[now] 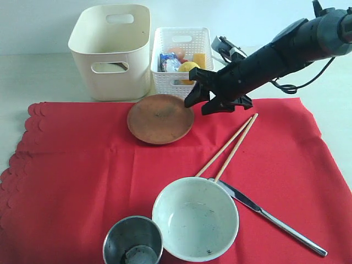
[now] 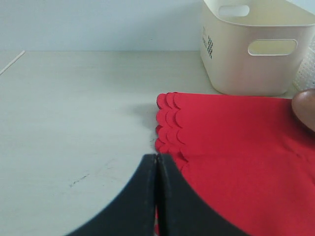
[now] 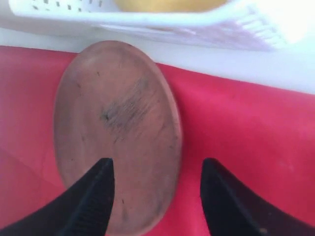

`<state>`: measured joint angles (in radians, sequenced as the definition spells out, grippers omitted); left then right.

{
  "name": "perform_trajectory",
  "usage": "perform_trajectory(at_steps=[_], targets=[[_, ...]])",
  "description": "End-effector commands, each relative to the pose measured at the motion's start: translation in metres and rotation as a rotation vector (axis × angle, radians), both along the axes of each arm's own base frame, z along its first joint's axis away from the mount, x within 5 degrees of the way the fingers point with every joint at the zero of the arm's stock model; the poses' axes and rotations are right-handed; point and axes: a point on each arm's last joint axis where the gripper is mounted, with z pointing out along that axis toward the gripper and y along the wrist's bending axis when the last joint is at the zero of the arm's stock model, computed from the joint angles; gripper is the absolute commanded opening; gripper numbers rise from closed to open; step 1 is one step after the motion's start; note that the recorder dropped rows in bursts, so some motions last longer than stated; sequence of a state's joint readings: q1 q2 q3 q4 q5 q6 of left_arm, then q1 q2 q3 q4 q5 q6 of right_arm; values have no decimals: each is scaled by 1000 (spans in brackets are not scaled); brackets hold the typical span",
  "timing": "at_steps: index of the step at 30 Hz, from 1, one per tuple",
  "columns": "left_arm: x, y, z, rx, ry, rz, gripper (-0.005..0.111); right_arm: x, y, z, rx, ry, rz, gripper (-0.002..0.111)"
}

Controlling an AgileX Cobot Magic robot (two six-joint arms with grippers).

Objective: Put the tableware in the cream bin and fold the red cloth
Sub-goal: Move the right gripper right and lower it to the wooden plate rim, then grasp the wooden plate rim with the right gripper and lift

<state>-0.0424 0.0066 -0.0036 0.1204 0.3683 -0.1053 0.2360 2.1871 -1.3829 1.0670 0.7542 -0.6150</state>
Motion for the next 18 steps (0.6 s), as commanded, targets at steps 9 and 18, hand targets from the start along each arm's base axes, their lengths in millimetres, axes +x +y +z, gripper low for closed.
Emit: perform_trajectory(at_steps=[9,18], targets=[[0,0,0,-5,-8,4,0,2,6,-20,108,97,-45,51],[0,0,0,-3,-8,3,0,2,6,-26,110,109,-55,21]])
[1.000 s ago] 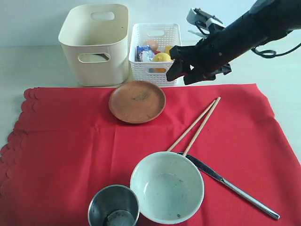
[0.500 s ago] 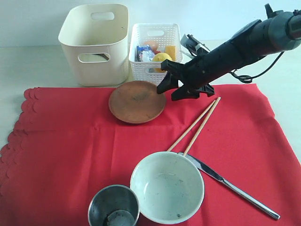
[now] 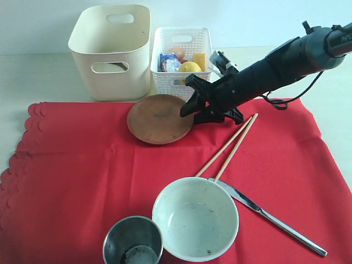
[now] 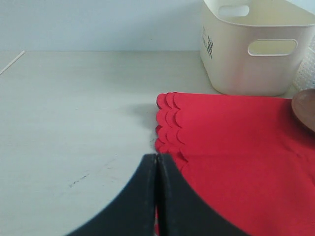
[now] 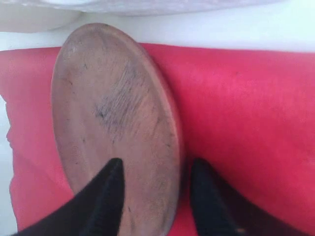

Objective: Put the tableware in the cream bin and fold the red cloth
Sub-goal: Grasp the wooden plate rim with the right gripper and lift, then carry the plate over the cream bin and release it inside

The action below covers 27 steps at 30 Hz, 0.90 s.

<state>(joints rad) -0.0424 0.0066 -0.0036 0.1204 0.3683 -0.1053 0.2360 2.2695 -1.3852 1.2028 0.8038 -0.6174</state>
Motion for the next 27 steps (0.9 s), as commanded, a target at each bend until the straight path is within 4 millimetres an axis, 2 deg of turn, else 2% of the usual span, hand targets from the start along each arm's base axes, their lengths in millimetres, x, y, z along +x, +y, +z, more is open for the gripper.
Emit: perform_trajectory(at_steps=[1,3,9,12,19,27], targets=[[0,0,0,-3,-8,3,0,3,-1,2,7,-19,3,14],[0,0,0,-3,-8,3,0,3,0,3,12,-18,-2,0],[0,0,0,-3,-8,3,0,2,2,8,55,3,-5,0],[0,0,0,-3,-8,3,0,2,3,18,65,-20,3,0],[0,0,0,-3,-8,3,0,-3,5,58,116,-105,70,0],[0,0,0,-5,-8,4,0,-15,5,123,172,-234,117,0]])
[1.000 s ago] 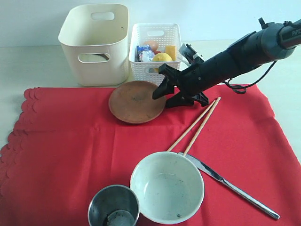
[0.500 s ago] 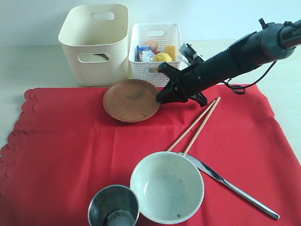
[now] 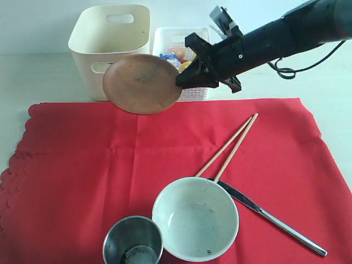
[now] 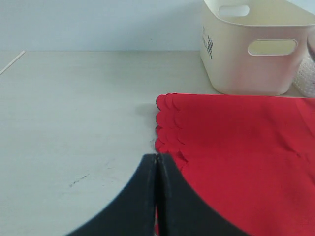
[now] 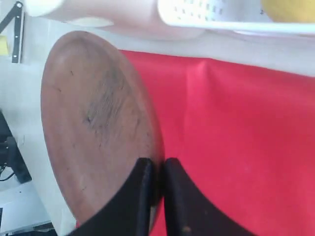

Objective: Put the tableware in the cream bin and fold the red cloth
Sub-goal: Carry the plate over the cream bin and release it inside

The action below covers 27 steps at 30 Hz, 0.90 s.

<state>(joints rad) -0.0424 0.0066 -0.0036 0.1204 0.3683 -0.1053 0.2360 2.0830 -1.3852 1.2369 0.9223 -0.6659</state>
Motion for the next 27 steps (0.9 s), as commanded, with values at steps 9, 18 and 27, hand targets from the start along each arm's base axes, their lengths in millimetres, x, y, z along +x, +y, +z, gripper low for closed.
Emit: perform_trajectory(at_steps=[9,18,27], targets=[[0,0,0,-4,-8,4,0,-16,-5,100,106,-189,-52,0],[0,0,0,-3,-8,3,0,13,-8,153,136,-321,-244,0],[0,0,0,-5,-8,4,0,48,16,149,103,-333,-256,0]])
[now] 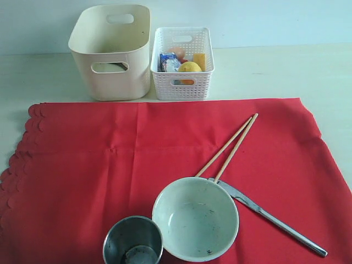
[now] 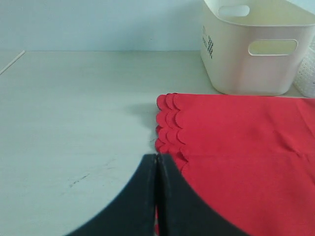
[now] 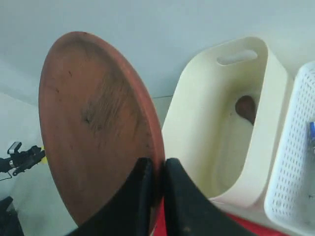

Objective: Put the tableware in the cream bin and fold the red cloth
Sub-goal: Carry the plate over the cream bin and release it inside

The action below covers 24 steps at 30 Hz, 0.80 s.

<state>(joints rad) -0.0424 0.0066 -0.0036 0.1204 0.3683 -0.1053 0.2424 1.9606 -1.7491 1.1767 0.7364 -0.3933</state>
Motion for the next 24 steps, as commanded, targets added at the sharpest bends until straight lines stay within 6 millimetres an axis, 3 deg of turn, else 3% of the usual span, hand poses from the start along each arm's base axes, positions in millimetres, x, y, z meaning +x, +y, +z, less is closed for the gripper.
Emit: perform_trajectory(at_steps=[1,8,11,20,22,24], targets=[[0,0,0,-5,-8,4,0,14,22,-11,-23,14,12,0],[0,0,0,-5,-8,4,0,28,58,-37,-68,11,-3,0],[0,0,0,-5,-8,4,0,34,69,-57,-78,16,-36,0],[0,0,0,-5,-8,4,0,49,72,-107,-123,67,-84,0],[0,0,0,-5,-8,4,0,50,73,-111,-125,73,-84,6],[0,0,0,-5,-8,4,0,49,73,-111,-126,79,-75,21]])
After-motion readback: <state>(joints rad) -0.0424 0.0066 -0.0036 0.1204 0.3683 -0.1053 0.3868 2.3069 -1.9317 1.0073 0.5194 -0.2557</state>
